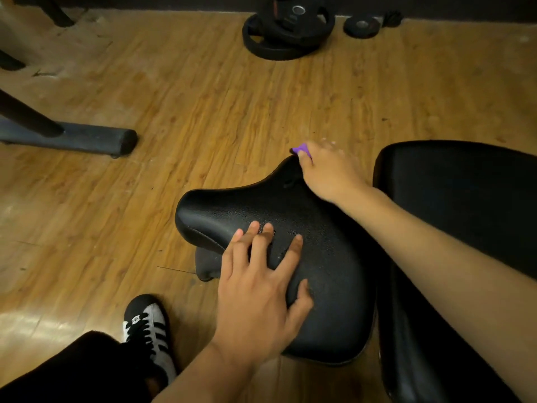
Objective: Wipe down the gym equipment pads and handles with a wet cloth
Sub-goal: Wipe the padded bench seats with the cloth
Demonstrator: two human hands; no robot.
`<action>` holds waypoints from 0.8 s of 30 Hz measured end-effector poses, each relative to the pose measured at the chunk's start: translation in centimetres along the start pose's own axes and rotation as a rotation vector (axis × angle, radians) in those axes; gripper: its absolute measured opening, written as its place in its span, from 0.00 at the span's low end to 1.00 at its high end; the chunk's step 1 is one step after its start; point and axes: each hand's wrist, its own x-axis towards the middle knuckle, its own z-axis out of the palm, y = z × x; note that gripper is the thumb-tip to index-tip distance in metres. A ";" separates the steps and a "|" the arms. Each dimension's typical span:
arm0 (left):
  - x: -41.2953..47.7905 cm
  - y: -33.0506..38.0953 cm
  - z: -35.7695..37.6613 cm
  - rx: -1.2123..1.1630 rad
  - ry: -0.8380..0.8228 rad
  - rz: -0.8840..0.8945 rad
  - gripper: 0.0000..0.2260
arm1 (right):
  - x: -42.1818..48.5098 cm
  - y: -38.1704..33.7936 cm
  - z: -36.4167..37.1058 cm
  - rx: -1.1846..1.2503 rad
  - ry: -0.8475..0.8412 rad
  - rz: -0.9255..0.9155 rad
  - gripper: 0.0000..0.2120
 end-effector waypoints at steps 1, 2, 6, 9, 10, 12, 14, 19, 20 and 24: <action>0.0 0.0 0.0 0.009 -0.003 -0.002 0.26 | 0.6 -0.1 0.0 -0.003 -0.017 0.037 0.23; -0.1 0.0 0.0 0.012 -0.010 -0.005 0.26 | -0.2 -0.1 0.1 -0.031 -0.024 0.057 0.24; -0.3 -0.2 0.1 0.010 -0.040 -0.015 0.26 | -12.0 0.3 0.7 -0.088 0.000 0.023 0.32; -0.2 -0.1 0.0 0.000 -0.056 -0.027 0.26 | -14.5 1.0 0.5 -0.080 -0.049 0.025 0.37; -0.1 0.0 -0.1 -0.002 -0.051 -0.026 0.26 | -12.8 1.2 0.4 -0.080 -0.029 0.046 0.38; 0.0 0.3 -0.1 0.005 -0.030 -0.021 0.26 | -7.4 1.3 0.4 -0.033 0.022 0.083 0.36; -0.2 0.5 -0.3 0.001 -0.021 -0.024 0.26 | -3.2 1.2 -0.2 0.039 0.019 0.110 0.34; -0.7 0.2 -0.1 -0.016 -0.008 -0.020 0.25 | -9.8 0.7 1.0 -0.060 0.054 0.057 0.33; -0.7 0.1 -0.1 -0.019 -0.002 -0.019 0.25 | -12.8 -0.1 1.4 -0.077 0.046 0.045 0.33; -0.4 0.1 0.0 -0.033 0.009 -0.013 0.25 | -9.7 1.0 1.2 -0.148 0.042 0.057 0.31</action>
